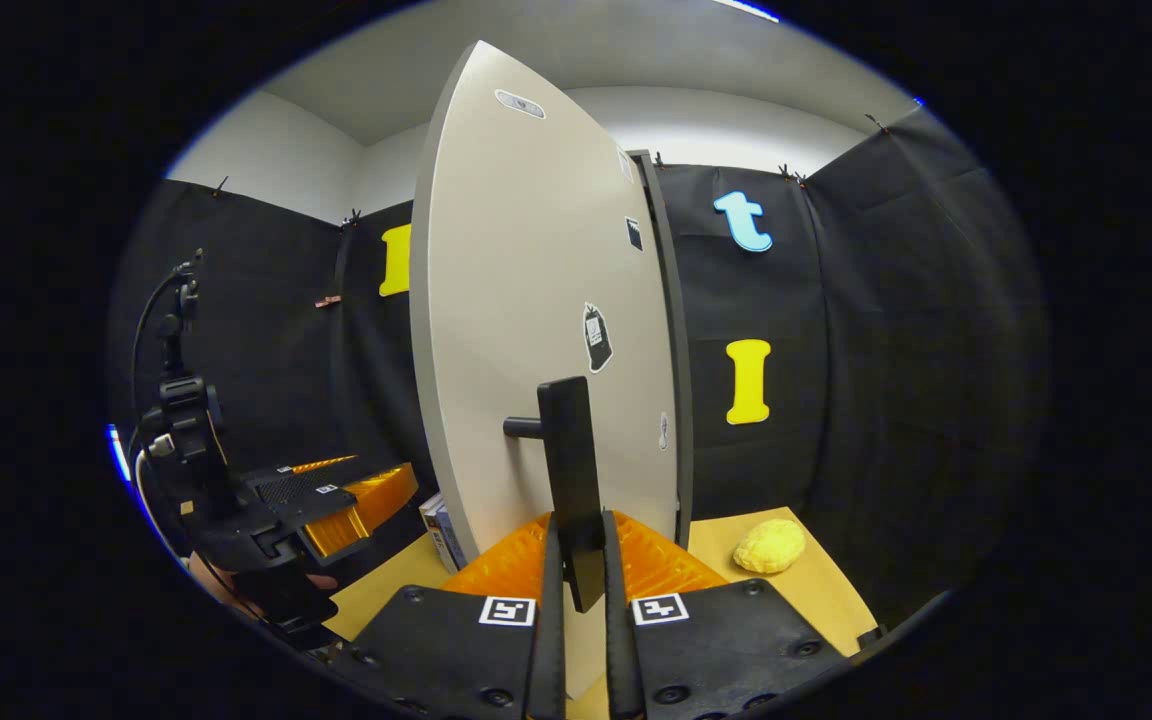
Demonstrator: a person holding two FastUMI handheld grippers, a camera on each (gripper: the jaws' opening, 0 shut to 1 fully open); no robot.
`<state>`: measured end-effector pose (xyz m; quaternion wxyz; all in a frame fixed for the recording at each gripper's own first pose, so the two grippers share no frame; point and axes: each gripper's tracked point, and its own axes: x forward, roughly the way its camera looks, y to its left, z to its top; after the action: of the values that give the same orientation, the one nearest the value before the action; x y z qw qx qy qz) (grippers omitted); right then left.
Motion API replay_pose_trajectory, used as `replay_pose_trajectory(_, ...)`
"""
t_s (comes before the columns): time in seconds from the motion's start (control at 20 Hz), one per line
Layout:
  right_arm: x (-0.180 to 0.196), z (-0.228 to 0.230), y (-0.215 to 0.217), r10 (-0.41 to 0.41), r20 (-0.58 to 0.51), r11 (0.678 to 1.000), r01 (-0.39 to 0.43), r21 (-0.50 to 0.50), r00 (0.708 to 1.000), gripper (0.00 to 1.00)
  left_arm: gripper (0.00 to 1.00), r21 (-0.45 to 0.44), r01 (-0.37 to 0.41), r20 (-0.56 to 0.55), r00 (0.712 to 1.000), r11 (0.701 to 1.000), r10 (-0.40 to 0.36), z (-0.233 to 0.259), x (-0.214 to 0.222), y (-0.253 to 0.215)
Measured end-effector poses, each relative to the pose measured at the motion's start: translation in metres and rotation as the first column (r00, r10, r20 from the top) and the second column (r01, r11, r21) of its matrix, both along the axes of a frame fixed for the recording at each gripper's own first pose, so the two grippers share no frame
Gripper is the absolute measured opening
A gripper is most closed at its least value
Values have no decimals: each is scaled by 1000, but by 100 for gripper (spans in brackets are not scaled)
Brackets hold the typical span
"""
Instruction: Open the cabinet door with the right hand, grasp the bottle in the cabinet with the left hand and place it on the coaster, then close the cabinet door with the right hand.
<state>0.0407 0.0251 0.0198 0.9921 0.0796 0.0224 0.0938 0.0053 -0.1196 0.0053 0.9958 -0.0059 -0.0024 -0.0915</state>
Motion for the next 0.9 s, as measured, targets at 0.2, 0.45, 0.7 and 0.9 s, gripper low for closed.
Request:
replay_pose_trajectory(0.2, -1, -1, -16, -44, -7, 999, 43, -14, 999, 20, 94, 6, 13, -3, 1000, 1000, -13, -2, 9, -16)
replay_pose_trajectory(0.45, -17, -2, -38, -85, -11, 996, 85, -15, 996, 20, 94, 13, 16, 6, 1000, 1000, -16, -2, 22, -30)
replay_pose_trajectory(0.7, -20, -4, -61, -125, -11, 992, 125, -22, 992, 16, 95, 24, 21, 19, 1000, 999, -21, 3, 31, -40)
replay_pose_trajectory(0.9, -26, -4, -80, -156, -18, 988, 156, 3, 988, 15, 97, 29, 29, 21, 999, 999, -30, 3, 38, -51)
